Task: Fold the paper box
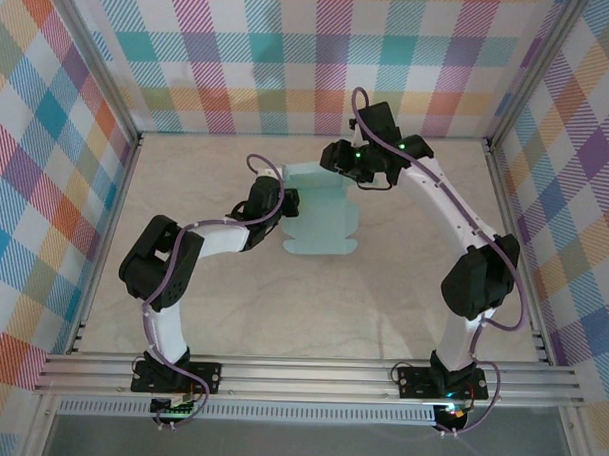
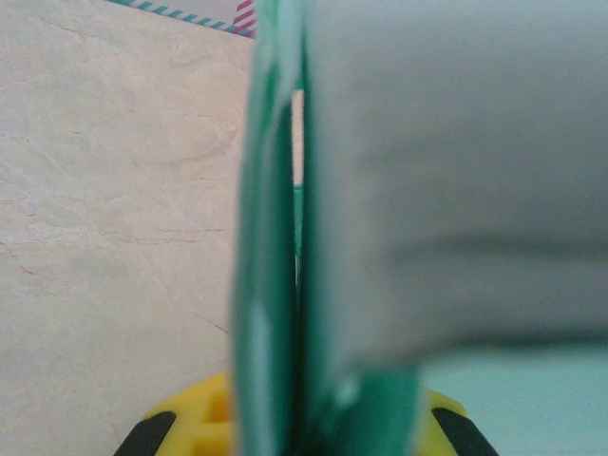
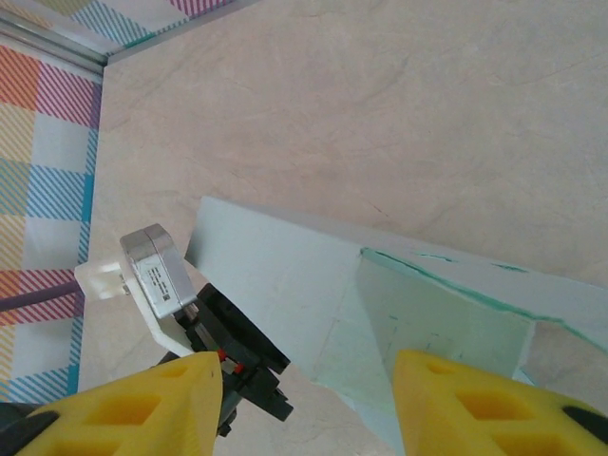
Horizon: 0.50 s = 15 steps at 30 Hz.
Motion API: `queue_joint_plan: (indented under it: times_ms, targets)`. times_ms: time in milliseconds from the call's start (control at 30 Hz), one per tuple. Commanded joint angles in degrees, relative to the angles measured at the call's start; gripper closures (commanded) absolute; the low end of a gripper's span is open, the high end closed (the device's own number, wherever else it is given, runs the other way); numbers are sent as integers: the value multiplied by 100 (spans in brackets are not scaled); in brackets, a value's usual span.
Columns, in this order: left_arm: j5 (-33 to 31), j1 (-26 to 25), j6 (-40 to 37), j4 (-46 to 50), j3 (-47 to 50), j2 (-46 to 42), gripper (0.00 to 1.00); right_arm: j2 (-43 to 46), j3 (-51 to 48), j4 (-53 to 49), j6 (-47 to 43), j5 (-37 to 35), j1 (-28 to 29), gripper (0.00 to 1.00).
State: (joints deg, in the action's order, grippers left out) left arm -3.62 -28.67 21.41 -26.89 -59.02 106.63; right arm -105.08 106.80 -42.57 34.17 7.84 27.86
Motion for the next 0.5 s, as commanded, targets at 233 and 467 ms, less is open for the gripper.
queue_joint_plan:
  times_ms: [233,467]
  targets:
    - [28,55,-61,-196,94,-283,100,-390,471,-195,159,285,47,68]
    - [1,55,-106,-202,102,-292,100,-518,583,-305,245,271,38,73]
